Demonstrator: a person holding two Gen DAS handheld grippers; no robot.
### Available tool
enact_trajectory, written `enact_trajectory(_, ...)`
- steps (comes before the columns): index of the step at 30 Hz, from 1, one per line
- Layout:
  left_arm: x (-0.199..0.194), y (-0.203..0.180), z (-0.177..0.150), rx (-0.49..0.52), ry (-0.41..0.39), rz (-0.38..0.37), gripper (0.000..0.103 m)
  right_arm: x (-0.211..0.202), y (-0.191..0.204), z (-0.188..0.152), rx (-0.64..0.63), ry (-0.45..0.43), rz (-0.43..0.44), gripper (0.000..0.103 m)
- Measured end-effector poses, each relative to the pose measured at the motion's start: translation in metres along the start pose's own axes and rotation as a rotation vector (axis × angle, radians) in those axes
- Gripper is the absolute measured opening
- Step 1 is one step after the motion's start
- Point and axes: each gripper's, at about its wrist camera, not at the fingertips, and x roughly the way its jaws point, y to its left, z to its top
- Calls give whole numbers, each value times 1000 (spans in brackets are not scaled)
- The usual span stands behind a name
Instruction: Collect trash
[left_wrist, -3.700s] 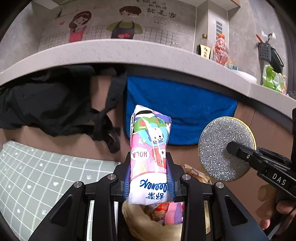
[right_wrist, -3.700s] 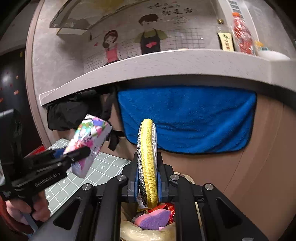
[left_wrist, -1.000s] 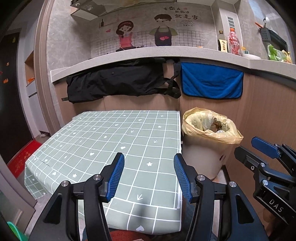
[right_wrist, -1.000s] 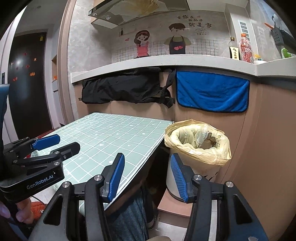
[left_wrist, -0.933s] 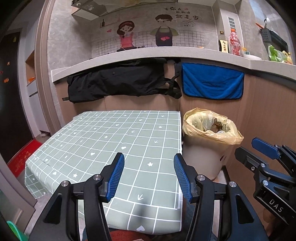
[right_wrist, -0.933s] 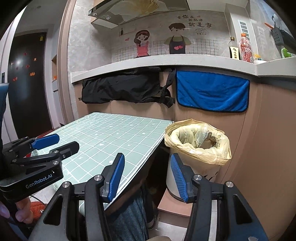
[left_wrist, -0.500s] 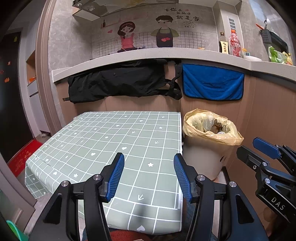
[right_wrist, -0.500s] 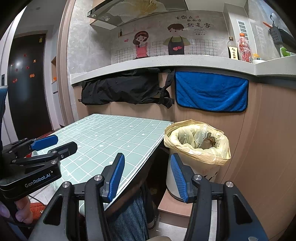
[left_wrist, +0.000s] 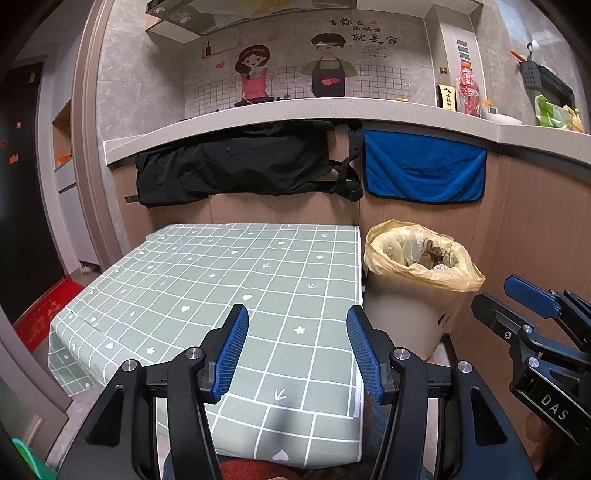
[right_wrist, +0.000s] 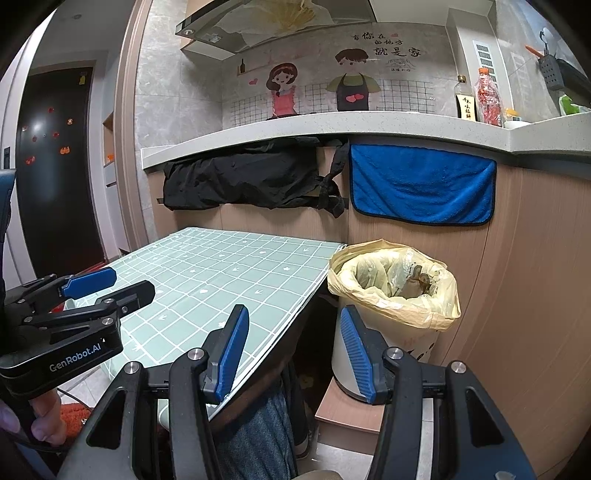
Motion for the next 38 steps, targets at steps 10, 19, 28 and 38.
enact_trajectory(10,-1,-2,0,1,-3,-2,56,-2,-1,1,1,-4,-4,50)
enact_trajectory(19,-1,-4,1,6,-6,-5,56,-3,-2,1,-1,-6,-9,50)
enact_trajectory(28,-1,-7,1,4,-7,-8,56,-3,-3,0,0,-6,-9,50)
enact_trajectory(38,1,-8,1,-9,-7,-23,56,-4,-3,-1,1,1,-16,50)
